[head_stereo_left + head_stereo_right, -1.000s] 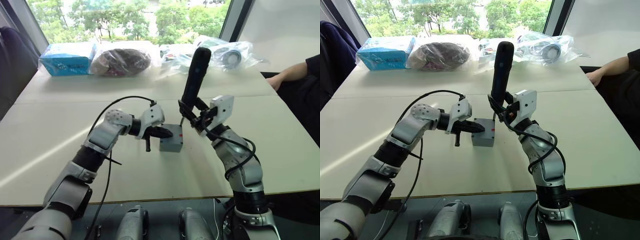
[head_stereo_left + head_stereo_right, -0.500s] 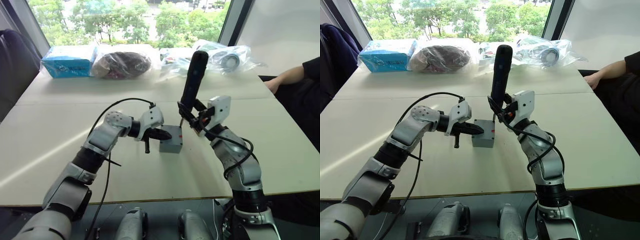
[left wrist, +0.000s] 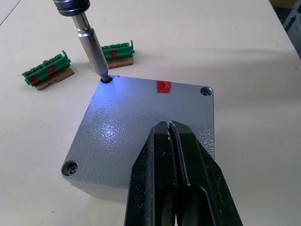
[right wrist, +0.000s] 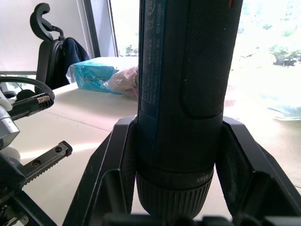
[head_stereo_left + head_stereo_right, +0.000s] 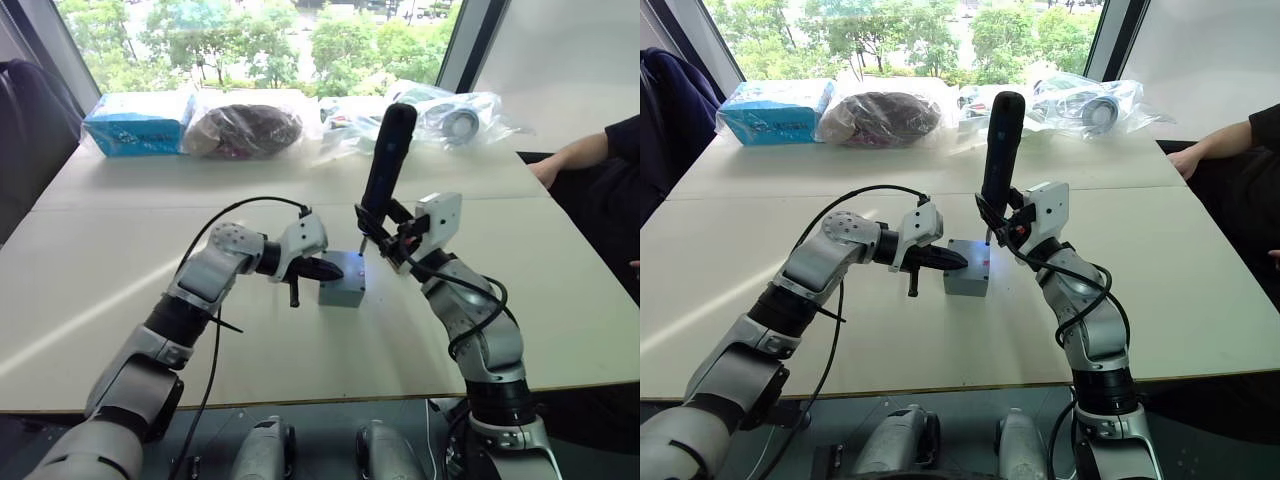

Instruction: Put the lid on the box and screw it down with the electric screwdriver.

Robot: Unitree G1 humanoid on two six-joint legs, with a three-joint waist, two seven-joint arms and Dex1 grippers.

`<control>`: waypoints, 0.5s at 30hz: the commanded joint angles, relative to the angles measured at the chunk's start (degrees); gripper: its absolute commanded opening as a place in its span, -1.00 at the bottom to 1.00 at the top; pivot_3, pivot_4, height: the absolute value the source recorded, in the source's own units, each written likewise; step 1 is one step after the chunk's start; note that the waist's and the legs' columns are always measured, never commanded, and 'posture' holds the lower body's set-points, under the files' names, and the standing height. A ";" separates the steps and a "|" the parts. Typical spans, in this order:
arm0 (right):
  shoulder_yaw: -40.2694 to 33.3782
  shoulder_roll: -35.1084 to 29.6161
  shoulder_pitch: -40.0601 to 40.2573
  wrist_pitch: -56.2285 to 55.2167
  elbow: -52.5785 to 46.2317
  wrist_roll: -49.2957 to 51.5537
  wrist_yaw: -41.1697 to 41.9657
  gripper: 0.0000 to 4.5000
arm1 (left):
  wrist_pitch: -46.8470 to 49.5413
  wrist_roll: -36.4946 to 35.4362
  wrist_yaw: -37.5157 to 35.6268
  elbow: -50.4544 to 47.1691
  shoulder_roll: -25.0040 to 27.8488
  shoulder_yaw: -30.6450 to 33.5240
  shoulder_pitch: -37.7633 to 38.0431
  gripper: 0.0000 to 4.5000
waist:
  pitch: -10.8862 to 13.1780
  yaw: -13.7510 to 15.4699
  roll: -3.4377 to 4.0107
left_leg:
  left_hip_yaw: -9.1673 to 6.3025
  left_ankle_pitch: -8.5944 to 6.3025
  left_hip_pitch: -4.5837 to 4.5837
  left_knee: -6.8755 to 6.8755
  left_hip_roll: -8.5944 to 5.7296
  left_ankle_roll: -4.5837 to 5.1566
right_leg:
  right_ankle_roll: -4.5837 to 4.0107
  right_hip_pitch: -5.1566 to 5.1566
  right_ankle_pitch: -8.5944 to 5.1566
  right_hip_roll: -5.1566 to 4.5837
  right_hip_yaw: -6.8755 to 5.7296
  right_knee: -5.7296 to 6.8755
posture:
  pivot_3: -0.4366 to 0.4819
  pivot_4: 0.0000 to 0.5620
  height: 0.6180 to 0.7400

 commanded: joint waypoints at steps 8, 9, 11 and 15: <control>-11.70 -6.49 -15.92 14.03 -9.19 14.50 -2.52 -0.21 | 8.16 -8.06 0.93 -0.83 -2.28 7.66 1.11 -1.00 | 0.34 0.30 0.26 | 0.05 0.03 -0.37 0.00 -0.11 -0.03 | -0.03 -0.39 0.00 -0.23 -0.03 0.01 | -0.05 -0.47 1.00; -14.44 -7.32 -18.30 16.65 -9.51 17.96 -3.73 -0.21 | 9.28 -9.79 2.03 -0.67 -3.10 9.84 0.63 -1.00 | 0.40 0.33 0.27 | 0.04 0.07 -0.57 0.01 -0.12 -0.06 | -0.02 -0.61 0.01 -0.24 -0.03 0.09 | -0.05 -0.47 1.00; -19.40 -9.71 -22.09 22.00 -9.11 23.64 -6.24 -0.21 | 11.33 -12.12 3.63 -0.80 -3.98 13.04 -0.16 -1.00 | 0.43 0.42 0.26 | 0.00 0.08 -0.95 0.01 -0.13 -0.07 | 0.22 -0.97 0.14 -0.23 -0.07 0.17 | -0.05 -0.47 1.00; -26.93 -17.28 -26.32 39.25 -3.97 34.60 -11.26 -0.21 | 14.06 -14.04 3.27 -4.68 -2.24 14.43 -0.13 -1.00 | 0.43 0.24 0.26 | -0.05 0.09 -1.38 -0.02 -0.11 -0.07 | 0.23 -1.34 0.14 -0.15 -0.14 0.15 | -0.05 -0.47 1.00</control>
